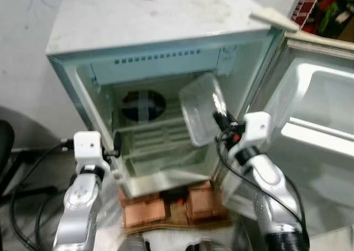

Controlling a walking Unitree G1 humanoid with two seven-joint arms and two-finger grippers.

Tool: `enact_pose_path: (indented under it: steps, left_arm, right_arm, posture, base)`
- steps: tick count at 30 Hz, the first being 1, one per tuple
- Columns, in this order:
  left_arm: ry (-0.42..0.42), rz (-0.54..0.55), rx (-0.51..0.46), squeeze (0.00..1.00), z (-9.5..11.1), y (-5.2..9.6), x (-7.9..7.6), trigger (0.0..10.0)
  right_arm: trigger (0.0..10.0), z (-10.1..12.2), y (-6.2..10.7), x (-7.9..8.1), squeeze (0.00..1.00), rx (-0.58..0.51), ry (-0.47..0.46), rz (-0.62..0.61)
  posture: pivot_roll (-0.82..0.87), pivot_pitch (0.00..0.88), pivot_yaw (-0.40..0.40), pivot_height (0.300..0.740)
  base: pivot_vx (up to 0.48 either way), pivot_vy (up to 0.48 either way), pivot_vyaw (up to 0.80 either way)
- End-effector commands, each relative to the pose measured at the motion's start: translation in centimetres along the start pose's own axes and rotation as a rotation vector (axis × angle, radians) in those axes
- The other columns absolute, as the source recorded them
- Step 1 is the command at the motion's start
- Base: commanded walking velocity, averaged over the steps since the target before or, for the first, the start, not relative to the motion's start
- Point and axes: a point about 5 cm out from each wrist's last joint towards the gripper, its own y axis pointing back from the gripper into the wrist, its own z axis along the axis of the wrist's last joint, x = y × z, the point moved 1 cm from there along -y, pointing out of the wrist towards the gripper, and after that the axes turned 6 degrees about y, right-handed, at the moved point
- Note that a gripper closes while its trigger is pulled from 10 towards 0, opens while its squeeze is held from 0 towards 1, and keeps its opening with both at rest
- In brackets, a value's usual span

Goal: Restocking fridge

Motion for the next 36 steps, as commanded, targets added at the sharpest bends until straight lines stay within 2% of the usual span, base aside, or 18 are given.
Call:
enact_pose_path:
  steps: [1, 7, 12, 16, 21, 28, 30, 36]
  left_arm:
    - [-0.005, 0.023, 0.023, 0.00, -0.2, 0.5, 0.7, 10.0]
    - [0.001, -0.002, 0.090, 0.00, -1.1, 1.4, 0.9, 10.0]
    - [0.004, -0.023, 0.133, 0.00, -1.6, 2.0, 0.8, 10.0]
    - [-0.023, -0.103, 0.141, 0.00, -1.3, 2.2, 0.1, 10.0]
    - [-0.014, -0.112, 0.150, 0.00, -1.1, 2.7, 0.2, 10.0]
    - [-0.028, -0.148, 0.178, 0.00, -0.7, 4.4, -0.3, 10.0]
    - [-0.026, -0.149, 0.195, 0.00, -0.4, 5.0, -0.2, 10.0]
    - [-0.028, -0.150, 0.207, 0.00, -0.3, 5.8, -0.1, 10.0]
  right_arm:
    - [10.0, -0.1, 0.2, -0.1, 0.00, 0.007, 0.003, 0.005]
    - [10.0, -0.7, -0.1, -0.1, 0.00, 0.031, -0.004, -0.009]
    - [10.0, -1.4, -0.8, -0.6, 0.00, 0.075, -0.015, -0.071]
    - [10.0, -2.1, -1.4, -1.7, 0.00, 0.130, -0.021, -0.169]
    - [10.0, -2.0, -1.7, -2.6, 0.00, 0.119, -0.080, -0.240]
    - [10.0, -2.1, -3.6, -2.8, 0.00, 0.126, -0.107, -0.236]
    - [10.0, -2.0, -5.5, -2.3, 0.00, 0.124, -0.133, -0.207]
    - [10.0, -1.5, -7.5, -1.3, 0.00, 0.124, -0.170, -0.162]
  posture:
    - [0.07, 0.071, -0.006, 0.740]
    - [0.09, 0.104, -0.012, 0.740]
    - [0.10, 0.131, -0.007, 0.740]
    - [0.11, 0.162, -0.003, 0.740]
    - [0.12, 0.183, 0.000, 0.740]
    - [0.16, 0.225, 0.005, 0.740]
    - [0.18, 0.251, 0.009, 0.740]
    - [0.22, 0.273, 0.004, 0.740]
  base:
    - [0.000, 0.000, 0.53]
    - [0.000, 0.000, 0.19]
    - [0.000, 0.000, 0.00]
    - [0.000, 0.000, 0.00]
    - [0.000, 0.000, 0.00]
    - [0.000, 0.000, 0.00]
    - [0.000, 0.000, 0.00]
    - [0.000, 0.000, 0.00]
